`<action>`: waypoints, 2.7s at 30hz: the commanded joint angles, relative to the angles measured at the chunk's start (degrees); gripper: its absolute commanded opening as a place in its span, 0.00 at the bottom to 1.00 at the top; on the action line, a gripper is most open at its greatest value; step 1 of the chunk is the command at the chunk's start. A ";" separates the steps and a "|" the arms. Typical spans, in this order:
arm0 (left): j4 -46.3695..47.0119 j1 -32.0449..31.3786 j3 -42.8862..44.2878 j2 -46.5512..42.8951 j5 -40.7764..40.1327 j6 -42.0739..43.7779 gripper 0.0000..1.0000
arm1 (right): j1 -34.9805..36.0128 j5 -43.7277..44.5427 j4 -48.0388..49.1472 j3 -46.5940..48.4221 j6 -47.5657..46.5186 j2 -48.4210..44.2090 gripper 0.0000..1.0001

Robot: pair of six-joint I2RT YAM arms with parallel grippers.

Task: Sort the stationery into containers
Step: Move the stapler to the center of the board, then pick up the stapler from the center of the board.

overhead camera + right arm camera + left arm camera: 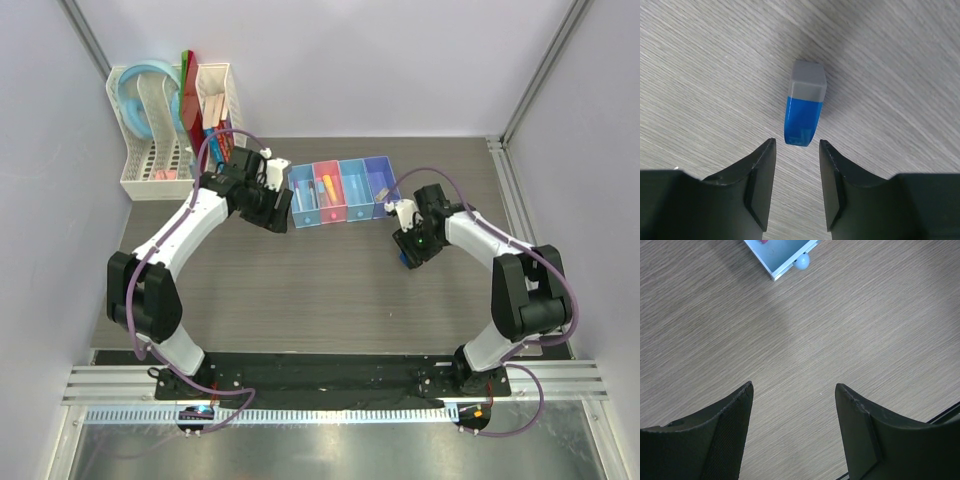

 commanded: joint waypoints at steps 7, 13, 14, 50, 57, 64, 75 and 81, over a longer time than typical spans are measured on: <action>0.42 0.47 0.31 -2.08 0.75 0.59 0.67 | 0.32 3.52 16.12 -12.96 5.00 -12.01 0.48; -0.90 0.56 1.01 -2.26 0.05 1.56 0.67 | 0.24 1.16 29.22 -26.12 3.25 -23.43 0.55; -0.99 0.56 1.01 -2.43 -0.13 1.65 0.67 | 0.24 0.72 31.16 -27.72 2.81 -26.24 0.57; -4.59 0.56 -0.22 -8.15 -3.65 5.87 0.68 | -0.47 2.56 64.94 -43.38 11.42 -27.06 0.55; -5.03 0.56 0.49 -7.97 -3.56 5.95 0.68 | -0.47 1.77 62.13 -40.75 11.59 -24.42 0.56; -4.95 0.56 -0.13 -8.06 -3.47 6.39 0.68 | -0.38 1.86 60.80 -38.99 12.03 -22.05 0.56; -5.56 0.47 0.75 -8.15 -2.86 6.13 0.68 | -0.47 2.91 59.05 -36.09 12.47 -18.18 0.40; -5.56 0.47 1.01 -8.59 -2.77 6.13 0.68 | -0.55 2.91 57.03 -34.86 11.07 -16.86 0.10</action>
